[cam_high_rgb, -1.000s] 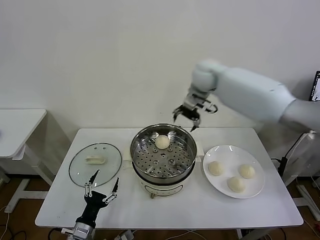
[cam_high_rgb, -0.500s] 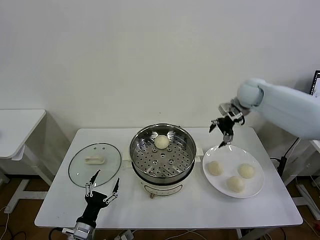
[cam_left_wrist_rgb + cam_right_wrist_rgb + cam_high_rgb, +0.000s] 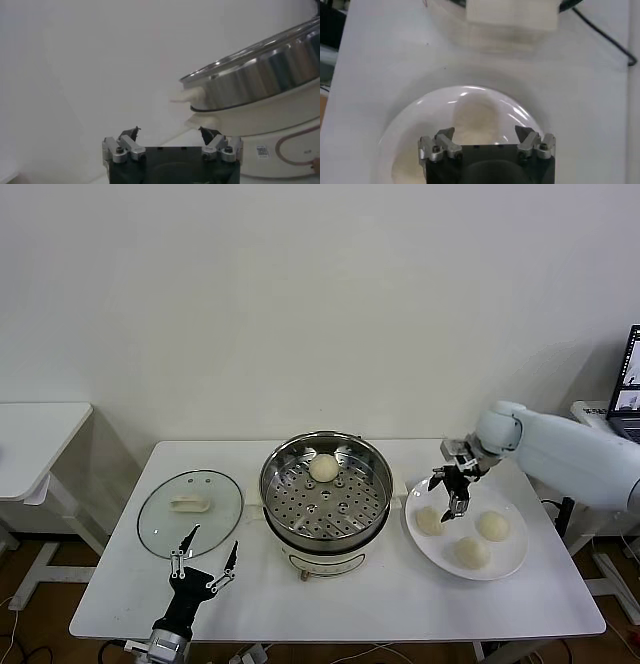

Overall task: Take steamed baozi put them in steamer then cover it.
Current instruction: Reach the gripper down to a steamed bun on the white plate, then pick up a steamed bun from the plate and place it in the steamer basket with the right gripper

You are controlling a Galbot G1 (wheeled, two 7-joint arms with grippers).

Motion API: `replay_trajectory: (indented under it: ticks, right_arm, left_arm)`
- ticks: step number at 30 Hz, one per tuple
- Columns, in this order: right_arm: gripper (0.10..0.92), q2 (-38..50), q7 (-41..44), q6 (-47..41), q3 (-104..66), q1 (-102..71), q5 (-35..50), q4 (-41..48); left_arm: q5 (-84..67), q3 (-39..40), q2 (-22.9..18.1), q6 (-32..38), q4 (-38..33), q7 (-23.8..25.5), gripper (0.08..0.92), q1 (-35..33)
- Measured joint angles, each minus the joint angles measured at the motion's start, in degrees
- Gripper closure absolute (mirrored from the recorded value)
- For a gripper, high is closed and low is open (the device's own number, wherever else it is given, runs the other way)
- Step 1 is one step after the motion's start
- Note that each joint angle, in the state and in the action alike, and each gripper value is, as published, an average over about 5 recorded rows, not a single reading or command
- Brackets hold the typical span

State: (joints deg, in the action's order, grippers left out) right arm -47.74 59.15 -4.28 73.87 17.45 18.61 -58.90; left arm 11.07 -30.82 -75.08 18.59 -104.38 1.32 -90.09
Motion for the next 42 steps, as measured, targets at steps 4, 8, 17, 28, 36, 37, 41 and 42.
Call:
replay_trajectory:
  ticks: [4, 8, 17, 28, 36, 37, 41, 42]
  right_arm:
    - [0.203, -0.5, -1.07, -0.26, -0.83, -1.89, -0.15, 0.95]
    - [0.203, -1.05, -1.62, -0.42, -1.47, -3.32, -0.46, 1.83]
    - [0.288, -1.23, -2.32, -0.62, -2.41, -4.79, -1.04, 2.82]
    - [0.346, 0.31, 0.69, -1.23, -1.88, -0.96, -1.01, 1.17]
    - [0.347, -0.29, 8.06, -2.49, 2.24, 9.85, 1.31, -1.9]
    - [0.347, -0.58, 8.86, -2.74, 2.95, 11.56, 1.86, -2.48]
    - [0.347, -2.19, 11.26, -3.9, 5.33, 17.91, 4.21, -4.92]
    - [0.347, -2.7, 11.64, -4.2, 5.82, 19.28, 4.81, -5.49]
  left_arm:
    - [0.0, -0.09, -0.02, 0.08, 0.08, -0.01, 0.177, -0.05]
    - [0.0, -0.11, -0.09, 0.18, 0.17, -0.03, 0.177, -0.07]
    - [0.0, -0.35, -0.03, 0.25, 0.23, -0.04, 0.177, -0.04]
    - [-0.02, 0.23, 0.42, 0.06, 0.2, -0.14, 0.177, 0.51]
    - [-0.01, 0.76, 0.91, 0.0, 0.21, -0.17, 0.177, 0.94]
    - [-0.01, 0.8, 0.92, 0.01, 0.2, -0.18, 0.177, 0.94]
    - [-0.02, 1.02, 0.95, 0.09, 0.0, -0.26, 0.177, 0.96]
    - [-0.02, 1.1, 0.94, 0.11, -0.1, -0.29, 0.177, 0.95]
